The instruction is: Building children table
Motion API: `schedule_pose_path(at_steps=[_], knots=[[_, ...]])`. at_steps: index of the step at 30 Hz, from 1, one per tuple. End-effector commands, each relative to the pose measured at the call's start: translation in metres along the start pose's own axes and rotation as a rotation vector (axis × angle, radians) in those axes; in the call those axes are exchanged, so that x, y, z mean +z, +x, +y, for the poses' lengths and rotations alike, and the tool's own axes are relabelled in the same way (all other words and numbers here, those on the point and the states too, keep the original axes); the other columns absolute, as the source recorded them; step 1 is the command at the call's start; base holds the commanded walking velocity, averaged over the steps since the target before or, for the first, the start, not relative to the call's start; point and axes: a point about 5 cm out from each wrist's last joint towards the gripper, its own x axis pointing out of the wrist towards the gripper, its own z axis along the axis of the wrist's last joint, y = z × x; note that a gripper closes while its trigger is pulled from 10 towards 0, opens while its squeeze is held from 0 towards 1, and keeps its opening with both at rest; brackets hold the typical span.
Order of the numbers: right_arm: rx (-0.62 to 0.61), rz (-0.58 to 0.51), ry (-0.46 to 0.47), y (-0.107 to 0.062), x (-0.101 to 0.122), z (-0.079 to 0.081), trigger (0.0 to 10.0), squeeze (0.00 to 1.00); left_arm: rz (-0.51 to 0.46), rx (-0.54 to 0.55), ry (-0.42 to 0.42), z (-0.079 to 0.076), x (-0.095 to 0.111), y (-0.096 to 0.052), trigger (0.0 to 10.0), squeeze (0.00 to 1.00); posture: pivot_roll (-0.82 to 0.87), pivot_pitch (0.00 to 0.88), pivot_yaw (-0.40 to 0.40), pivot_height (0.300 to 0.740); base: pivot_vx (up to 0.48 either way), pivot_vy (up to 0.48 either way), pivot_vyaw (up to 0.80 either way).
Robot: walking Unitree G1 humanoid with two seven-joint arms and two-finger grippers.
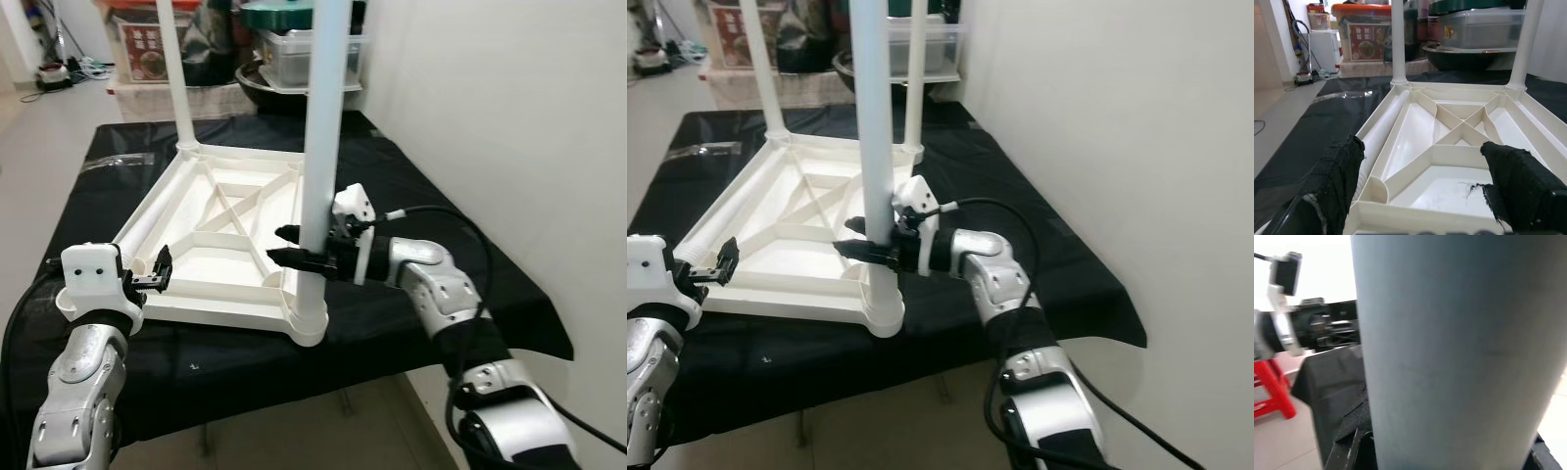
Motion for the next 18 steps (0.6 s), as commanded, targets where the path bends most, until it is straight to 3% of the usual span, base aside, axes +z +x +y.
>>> schedule_pose_path(at_steps=[1, 2, 3, 4, 6, 7, 8, 10, 11, 12, 13, 16, 17, 18], knots=[[-0.138, -0.052, -0.004, -0.006, 0.016, -0.015, 0.0, 0.00, -0.002, 0.004, 0.005, 0.000, 0.000, -0.002, 10.0, 0.00, 0.07, 0.000, -0.079, 0.740, 0.000, 0.000, 0.00], [-0.138, -0.052, -0.004, -0.006, 0.016, -0.015, 0.0, 0.00, -0.002, 0.004, 0.005, 0.000, 0.000, -0.002, 10.0, 0.00, 0.07, 0.000, -0.079, 0.740, 0.000, 0.000, 0.00], [-0.543, -0.022, 0.051, -0.024, 0.013, -0.041, 0.0, 0.00, 0.002, 0.003, 0.003, 0.000, -0.001, -0.003, 10.0, 0.00, 0.06, 0.000, -0.076, 0.740, 0.000, 0.000, 0.00], [-0.543, -0.022, 0.051, -0.024, 0.013, -0.041, 0.0, 0.00, 0.002, 0.003, 0.003, 0.000, -0.001, -0.003, 10.0, 0.00, 0.06, 0.000, -0.076, 0.740, 0.000, 0.000, 0.00], [-1.108, 0.054, 0.103, -0.062, -0.003, -0.065, 0.0, 0.00, 0.007, 0.002, 0.000, -0.002, -0.003, -0.004, 10.0, 0.00, 0.05, 0.000, -0.076, 0.740, 0.000, 0.000, 0.00], [-1.108, 0.054, 0.103, -0.062, -0.003, -0.065, 0.0, 0.00, 0.007, 0.002, 0.000, -0.002, -0.003, -0.004, 10.0, 0.00, 0.05, 0.000, -0.076, 0.740, 0.000, 0.000, 0.00], [-1.285, 0.079, 0.110, -0.075, -0.014, -0.060, 0.0, 0.00, 0.011, 0.001, -0.002, -0.003, -0.005, -0.005, 10.0, 0.00, 0.05, 0.000, -0.072, 0.740, 0.000, 0.000, 0.00], [-1.351, 0.083, 0.113, -0.081, -0.020, -0.053, 0.0, 0.00, 0.014, 0.001, -0.002, -0.003, -0.005, -0.005, 10.0, 0.00, 0.05, 0.000, -0.072, 0.740, 0.000, 0.000, 0.00], [-1.353, 0.096, 0.096, -0.075, -0.031, -0.035, 0.0, 0.00, 0.017, 0.002, -0.006, -0.004, -0.005, -0.004, 10.0, 0.00, 0.05, 0.000, -0.059, 0.740, 0.000, 0.000, 0.00], [-1.353, 0.096, 0.096, -0.075, -0.031, -0.035, 0.0, 0.00, 0.017, 0.002, -0.006, -0.004, -0.005, -0.004, 10.0, 0.00, 0.05, 0.000, -0.059, 0.740, 0.000, 0.000, 0.00], [-1.339, 0.097, 0.083, -0.070, -0.036, -0.022, 0.0, 0.00, 0.019, 0.003, -0.009, -0.005, -0.005, -0.004, 10.0, 0.00, 0.05, 0.000, -0.059, 0.740, 0.000, 0.000, 0.00], [-1.325, 0.096, 0.075, -0.066, -0.039, -0.016, 0.0, 0.00, 0.019, 0.004, -0.011, -0.005, -0.005, -0.004, 10.0, 0.00, 0.05, 0.000, -0.059, 0.740, 0.000, 0.000, 0.00], [-1.222, 0.092, 0.118, -0.051, -0.044, -0.004, 10.0, 0.00, 0.018, -0.006, -0.011, -0.007, -0.004, -0.002, 10.0, 0.00, 0.04, 0.000, -0.043, 0.740, 0.000, 0.000, 0.00], [-1.222, 0.092, 0.118, -0.051, -0.044, -0.004, 10.0, 0.00, 0.018, -0.006, -0.011, -0.007, -0.004, -0.002, 10.0, 0.00, 0.04, 0.000, -0.043, 0.740, 0.000, 0.000, 0.00]])
